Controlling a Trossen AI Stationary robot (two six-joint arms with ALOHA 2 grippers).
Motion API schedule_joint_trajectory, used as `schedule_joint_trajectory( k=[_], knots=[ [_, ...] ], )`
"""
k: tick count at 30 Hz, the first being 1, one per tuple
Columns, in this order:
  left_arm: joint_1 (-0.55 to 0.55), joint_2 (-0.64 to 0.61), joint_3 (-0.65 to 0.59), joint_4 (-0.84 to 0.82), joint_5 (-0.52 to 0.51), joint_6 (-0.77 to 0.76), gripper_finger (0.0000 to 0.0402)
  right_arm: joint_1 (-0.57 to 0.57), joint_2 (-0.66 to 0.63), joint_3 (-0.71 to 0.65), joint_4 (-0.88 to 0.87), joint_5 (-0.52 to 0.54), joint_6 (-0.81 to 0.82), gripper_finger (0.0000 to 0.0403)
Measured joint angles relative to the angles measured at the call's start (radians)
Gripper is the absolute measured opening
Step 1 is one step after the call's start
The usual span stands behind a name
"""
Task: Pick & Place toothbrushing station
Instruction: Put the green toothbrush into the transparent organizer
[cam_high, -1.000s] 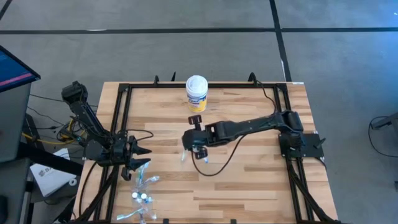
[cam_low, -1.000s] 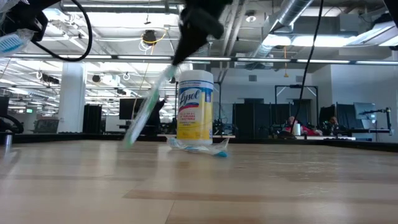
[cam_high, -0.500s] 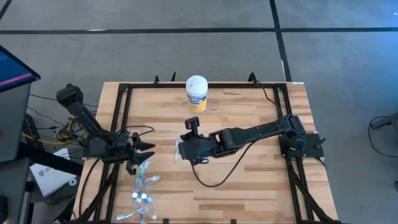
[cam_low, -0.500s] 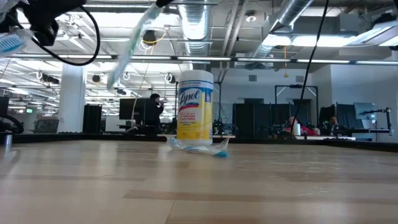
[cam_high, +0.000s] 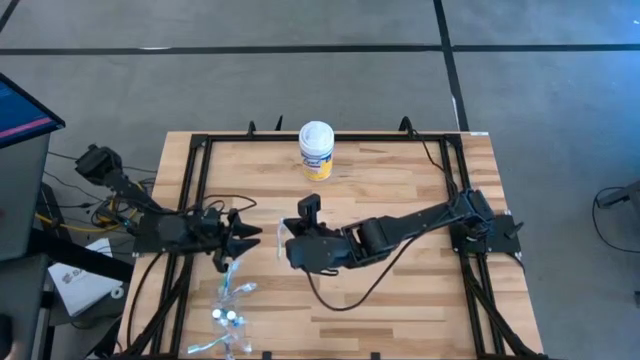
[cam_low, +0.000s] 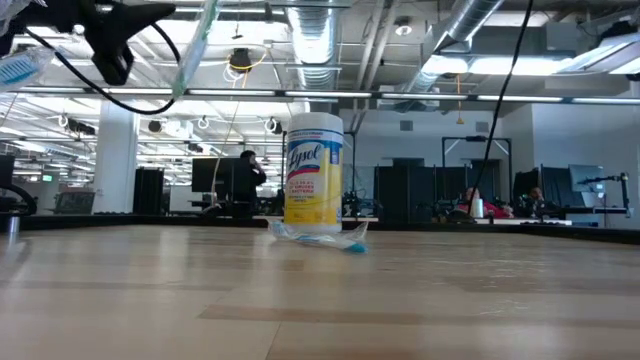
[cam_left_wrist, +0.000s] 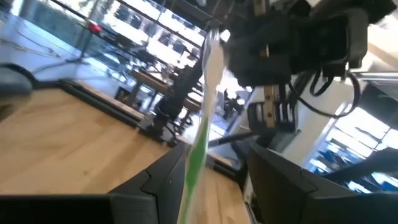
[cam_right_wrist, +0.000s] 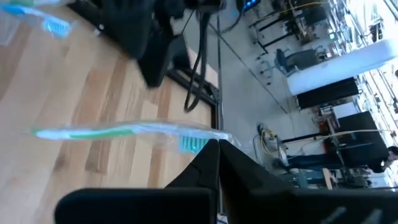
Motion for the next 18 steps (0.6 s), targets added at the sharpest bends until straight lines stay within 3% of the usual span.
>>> schedule_joint_trajectory(
  k=[4,18],
  knots=[
    [0.065,0.056,0.0,0.002,0.114,-0.071,0.0167,0.006,0.0,0.0,0.022,0.0,-0.001,0.0],
    [0.17,0.208,0.0,0.184,0.268,-0.108,0.0167,0.017,0.001,0.0,0.024,-0.007,0.026,0.0]
  ],
)
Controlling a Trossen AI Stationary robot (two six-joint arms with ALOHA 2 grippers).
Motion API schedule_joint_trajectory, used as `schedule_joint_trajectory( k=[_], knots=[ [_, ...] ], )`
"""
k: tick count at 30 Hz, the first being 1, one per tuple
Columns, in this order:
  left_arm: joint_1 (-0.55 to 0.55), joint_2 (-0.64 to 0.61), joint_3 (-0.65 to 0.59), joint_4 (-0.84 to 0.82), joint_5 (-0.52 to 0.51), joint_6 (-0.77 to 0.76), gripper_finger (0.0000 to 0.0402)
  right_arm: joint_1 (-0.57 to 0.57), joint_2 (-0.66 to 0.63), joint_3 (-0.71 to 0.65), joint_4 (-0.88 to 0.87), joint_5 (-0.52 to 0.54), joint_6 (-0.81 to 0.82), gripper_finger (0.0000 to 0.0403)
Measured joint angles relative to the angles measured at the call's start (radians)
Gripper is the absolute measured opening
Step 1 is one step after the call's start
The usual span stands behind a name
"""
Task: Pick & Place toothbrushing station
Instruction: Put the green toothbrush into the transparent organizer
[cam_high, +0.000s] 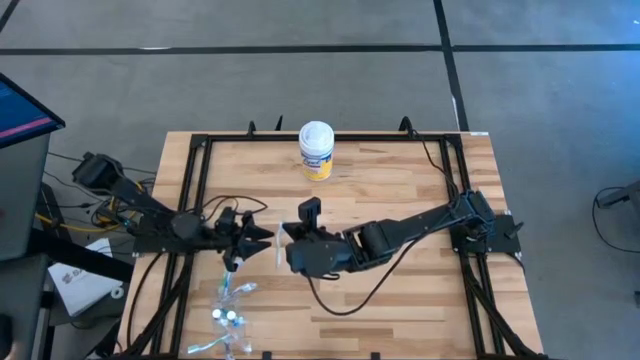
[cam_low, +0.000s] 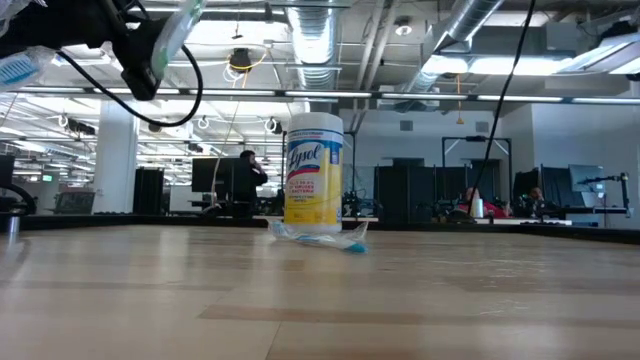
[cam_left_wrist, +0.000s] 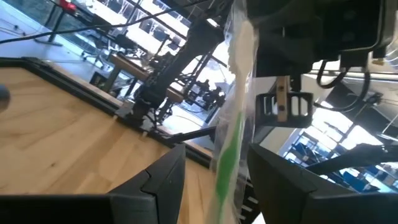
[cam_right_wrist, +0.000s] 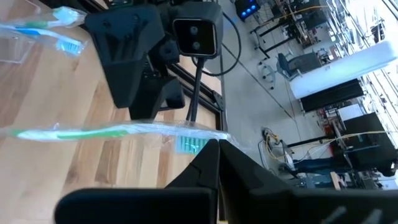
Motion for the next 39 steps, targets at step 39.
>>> schedule_joint_trajectory(
  k=[39],
  knots=[
    [0.042,0.192,0.152,0.097,0.058,0.137,0.001,0.001,0.001,0.0,-0.039,-0.029,0.047,0.0]
  ],
)
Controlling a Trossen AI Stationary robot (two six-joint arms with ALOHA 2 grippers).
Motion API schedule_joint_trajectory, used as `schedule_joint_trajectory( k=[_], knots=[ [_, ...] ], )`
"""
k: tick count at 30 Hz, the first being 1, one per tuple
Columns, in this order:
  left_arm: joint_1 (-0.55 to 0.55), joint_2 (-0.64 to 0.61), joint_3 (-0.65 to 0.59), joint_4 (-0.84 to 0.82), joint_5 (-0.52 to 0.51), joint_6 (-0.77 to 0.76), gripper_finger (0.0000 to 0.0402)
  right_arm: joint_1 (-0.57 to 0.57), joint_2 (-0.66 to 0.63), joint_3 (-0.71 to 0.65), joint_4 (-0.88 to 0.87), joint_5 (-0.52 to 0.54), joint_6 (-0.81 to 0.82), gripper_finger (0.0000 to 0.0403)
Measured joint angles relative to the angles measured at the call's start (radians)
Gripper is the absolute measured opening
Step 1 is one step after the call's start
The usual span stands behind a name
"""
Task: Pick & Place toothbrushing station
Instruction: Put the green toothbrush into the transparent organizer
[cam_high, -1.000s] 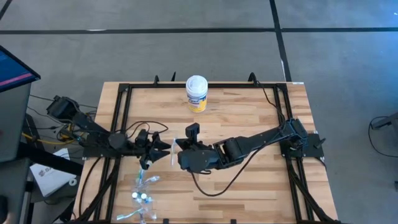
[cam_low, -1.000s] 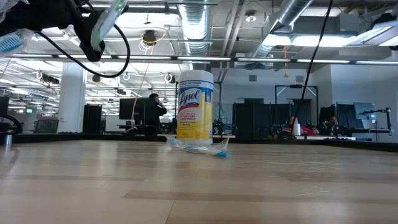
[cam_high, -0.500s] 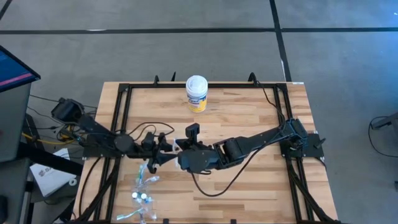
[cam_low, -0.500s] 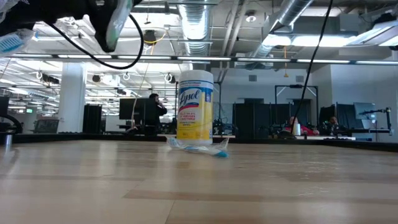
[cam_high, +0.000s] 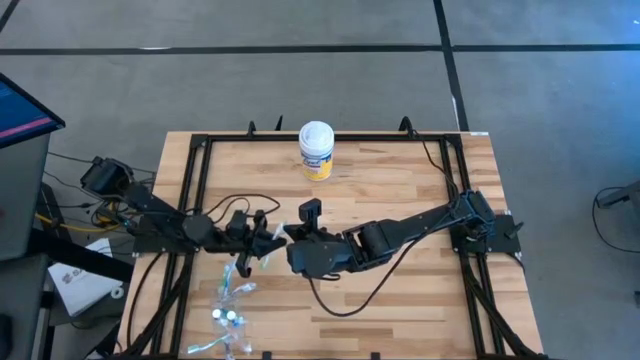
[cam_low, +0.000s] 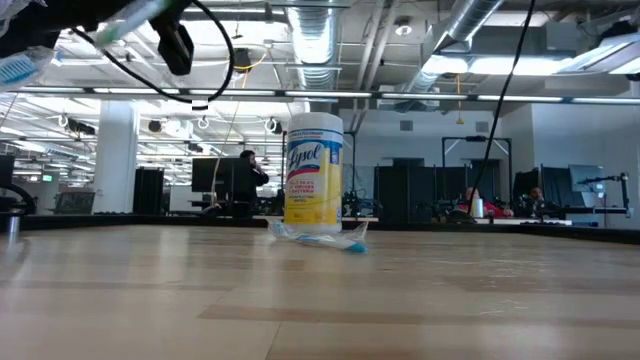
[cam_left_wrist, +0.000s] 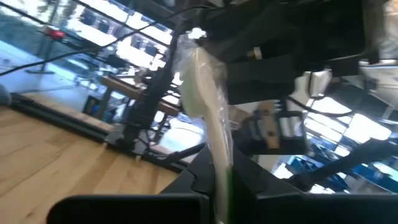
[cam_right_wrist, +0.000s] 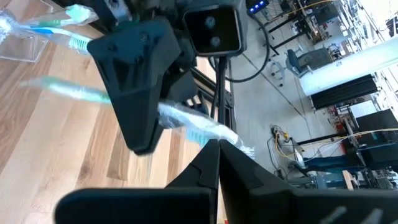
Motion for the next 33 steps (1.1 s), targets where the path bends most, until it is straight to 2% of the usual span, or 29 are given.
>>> schedule_joint_trajectory(
  k=[6,12,19,27,33],
  knots=[
    [0.0,-0.014,0.0,-0.02,0.055,0.001,0.0006,0.0,0.0,0.0,-0.001,-0.006,0.0,0.0],
    [0.0,-0.014,0.0,-0.055,0.062,-0.006,0.0004,-0.002,0.0,0.0,-0.005,-0.123,0.008,0.0],
    [-0.001,-0.014,0.0,-0.062,0.062,-0.003,0.0003,-0.001,0.0,0.0,-0.02,-0.154,0.04,0.0006],
    [-0.001,-0.035,-0.003,-0.055,0.052,0.031,0.0002,0.001,0.0,0.0,-0.06,-0.167,0.075,0.0074],
    [-0.023,-0.139,-0.056,-0.058,0.035,0.078,0.0002,0.006,0.0,0.0,-0.103,-0.164,0.121,0.0126]
  ],
)
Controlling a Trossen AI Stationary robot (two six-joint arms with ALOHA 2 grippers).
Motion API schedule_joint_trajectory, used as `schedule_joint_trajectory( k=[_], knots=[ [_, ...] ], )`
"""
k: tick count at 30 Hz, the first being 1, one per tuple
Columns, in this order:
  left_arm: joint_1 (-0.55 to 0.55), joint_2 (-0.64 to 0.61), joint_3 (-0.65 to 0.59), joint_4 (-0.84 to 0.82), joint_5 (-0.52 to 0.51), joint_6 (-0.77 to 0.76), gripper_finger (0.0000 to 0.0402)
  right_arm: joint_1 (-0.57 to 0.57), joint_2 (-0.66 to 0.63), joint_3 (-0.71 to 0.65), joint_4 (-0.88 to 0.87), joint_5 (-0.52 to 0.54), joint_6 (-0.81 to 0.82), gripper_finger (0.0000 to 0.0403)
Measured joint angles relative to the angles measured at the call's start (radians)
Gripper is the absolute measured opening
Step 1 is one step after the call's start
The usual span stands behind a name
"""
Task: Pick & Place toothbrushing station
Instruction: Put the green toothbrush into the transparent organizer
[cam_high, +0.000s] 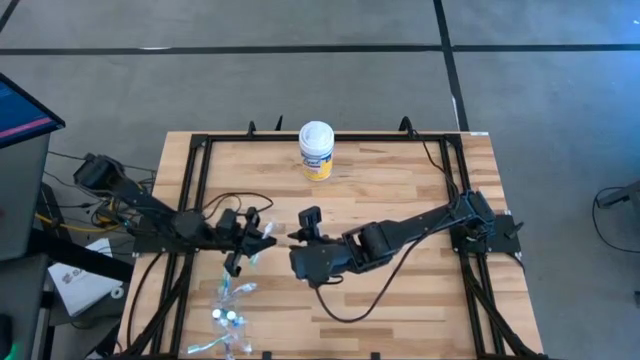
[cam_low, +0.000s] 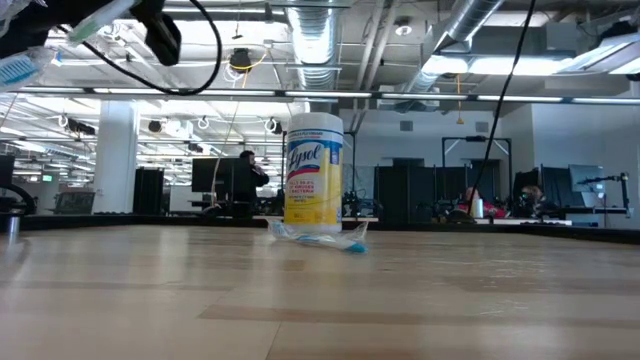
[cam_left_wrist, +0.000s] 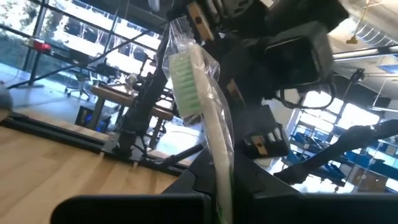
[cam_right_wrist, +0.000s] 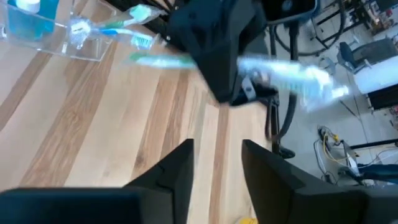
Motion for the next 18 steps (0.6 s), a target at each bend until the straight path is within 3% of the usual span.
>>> schedule_joint_trajectory(
  k=[6,12,18],
  knots=[
    [-0.092,-0.092,-0.057,-0.006,-0.06,0.034,0.0002,0.002,0.0,0.0,-0.015,0.003,0.024,0.0152],
    [-0.228,-0.152,-0.063,-0.004,-0.13,0.168,0.0003,-0.009,0.0,0.0,-0.015,0.004,0.029,0.0157],
    [-0.384,-0.171,-0.063,-0.005,-0.278,0.274,0.0003,-0.009,0.0,0.0,-0.015,0.004,0.036,0.0152]
  ],
)
